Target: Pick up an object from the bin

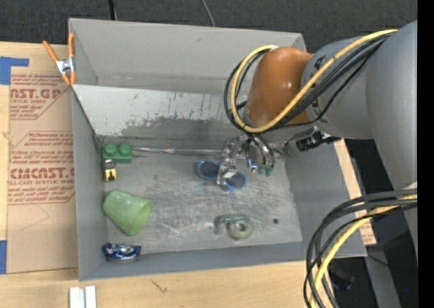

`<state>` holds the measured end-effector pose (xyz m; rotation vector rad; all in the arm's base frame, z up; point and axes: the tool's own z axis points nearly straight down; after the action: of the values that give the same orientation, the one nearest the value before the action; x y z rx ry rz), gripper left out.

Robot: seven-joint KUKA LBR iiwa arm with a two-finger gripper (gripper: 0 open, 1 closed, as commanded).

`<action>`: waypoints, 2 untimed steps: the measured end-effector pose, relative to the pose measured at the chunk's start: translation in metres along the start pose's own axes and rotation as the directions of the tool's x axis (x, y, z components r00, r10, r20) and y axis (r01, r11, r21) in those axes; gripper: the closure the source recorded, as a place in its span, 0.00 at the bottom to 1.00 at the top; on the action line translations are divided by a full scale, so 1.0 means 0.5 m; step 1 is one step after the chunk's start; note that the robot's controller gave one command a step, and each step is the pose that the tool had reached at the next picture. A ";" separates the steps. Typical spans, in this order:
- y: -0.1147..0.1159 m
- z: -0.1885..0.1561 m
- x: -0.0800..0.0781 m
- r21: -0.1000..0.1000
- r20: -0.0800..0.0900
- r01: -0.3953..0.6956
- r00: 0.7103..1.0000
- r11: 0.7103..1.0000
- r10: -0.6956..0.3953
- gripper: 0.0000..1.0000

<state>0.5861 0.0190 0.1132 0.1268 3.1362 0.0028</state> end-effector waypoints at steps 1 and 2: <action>0.002 -0.066 -0.002 0.000 0.002 0.001 1.000 1.000 -0.001 1.00; 0.004 -0.105 -0.005 0.000 0.001 0.001 1.000 1.000 -0.001 1.00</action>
Offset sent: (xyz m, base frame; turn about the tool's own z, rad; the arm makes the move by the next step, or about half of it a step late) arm -0.0001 0.0000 0.0313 0.0000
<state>0.5884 0.0209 0.1656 0.1247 3.1348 0.0034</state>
